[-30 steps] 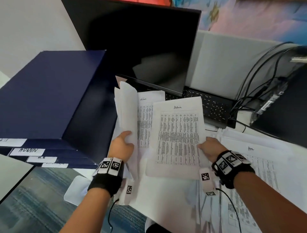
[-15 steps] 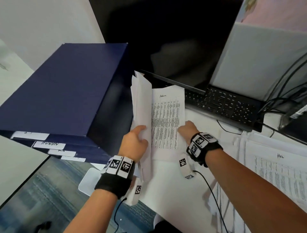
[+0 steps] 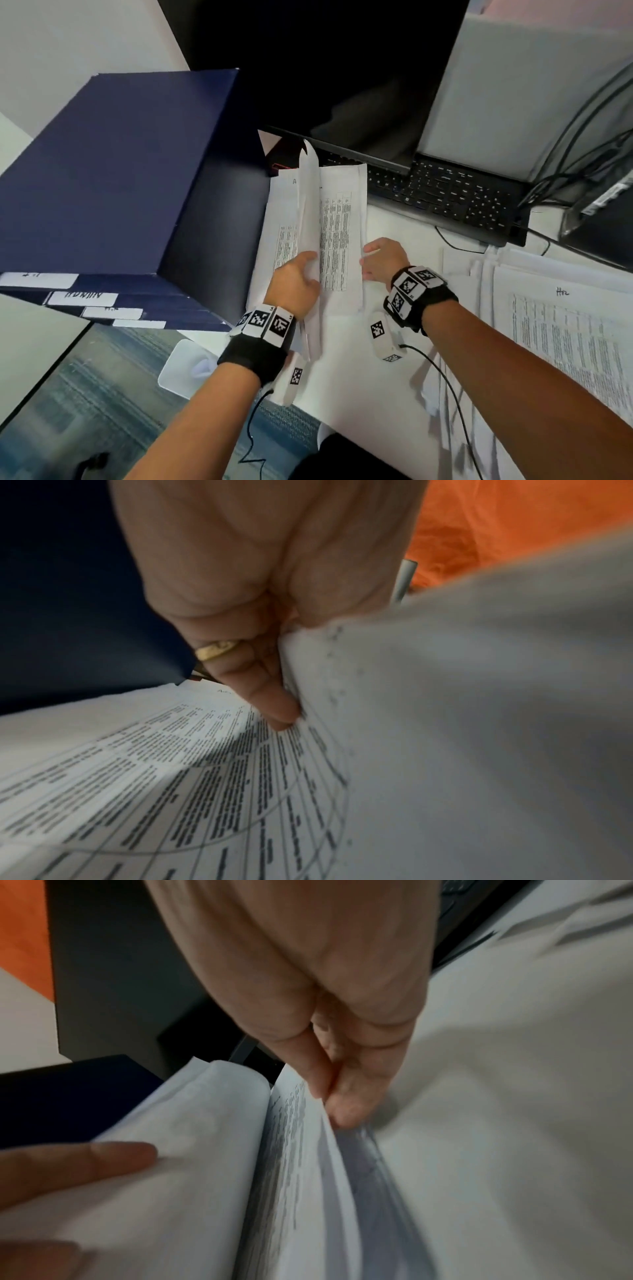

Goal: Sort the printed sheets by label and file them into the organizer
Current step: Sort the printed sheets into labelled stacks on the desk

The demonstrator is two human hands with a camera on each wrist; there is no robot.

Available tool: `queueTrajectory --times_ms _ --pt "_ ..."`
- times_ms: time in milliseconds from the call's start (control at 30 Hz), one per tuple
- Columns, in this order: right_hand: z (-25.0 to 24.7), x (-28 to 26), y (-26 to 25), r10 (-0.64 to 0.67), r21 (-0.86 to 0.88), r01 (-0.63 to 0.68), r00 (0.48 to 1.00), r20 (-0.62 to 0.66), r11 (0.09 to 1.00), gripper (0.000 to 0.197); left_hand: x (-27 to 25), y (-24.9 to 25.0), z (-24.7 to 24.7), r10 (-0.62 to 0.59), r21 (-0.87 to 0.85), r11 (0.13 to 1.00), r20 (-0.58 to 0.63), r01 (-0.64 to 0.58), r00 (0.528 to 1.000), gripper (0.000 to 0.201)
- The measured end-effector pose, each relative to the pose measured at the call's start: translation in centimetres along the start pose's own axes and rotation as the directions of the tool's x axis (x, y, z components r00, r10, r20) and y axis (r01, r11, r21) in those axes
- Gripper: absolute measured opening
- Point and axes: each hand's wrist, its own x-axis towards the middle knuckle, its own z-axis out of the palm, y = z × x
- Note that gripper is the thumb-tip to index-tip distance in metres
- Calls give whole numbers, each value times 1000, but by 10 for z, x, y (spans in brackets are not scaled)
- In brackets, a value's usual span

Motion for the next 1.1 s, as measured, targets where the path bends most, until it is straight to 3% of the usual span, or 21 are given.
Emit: queueTrajectory --times_ms 133,333,400,500,567,667,833,1000,1100 --pt "-38 -14 17 51 243 -38 998 -47 969 24 0 8 19 75 1 997 88 -75 993 64" --pt "-113 -38 63 49 71 -32 967 -250 997 16 -4 18 57 99 8 995 181 -102 979 79" --pt "-141 -45 83 58 -12 -64 950 -306 998 13 -6 21 69 69 102 991 193 -90 979 82" --pt "-180 -60 115 76 -116 -132 914 -399 984 11 -11 30 86 33 305 950 106 -64 994 86" --pt "-204 -72 136 107 -178 -213 877 -468 961 22 -16 40 98 37 389 919 67 -60 997 79" --pt "-231 -86 163 171 -210 -323 833 -525 923 27 -26 63 119 130 346 927 68 -146 989 60" --pt "-260 -97 185 236 -357 -495 788 -569 792 44 -46 101 168 306 131 931 230 -341 924 31" --pt "-277 -102 201 273 -130 -402 792 -546 906 51 -64 123 212 225 110 952 374 -284 900 30" --pt "-279 -106 208 227 -49 -296 820 -526 954 52 -67 128 223 161 47 982 306 -184 938 21"
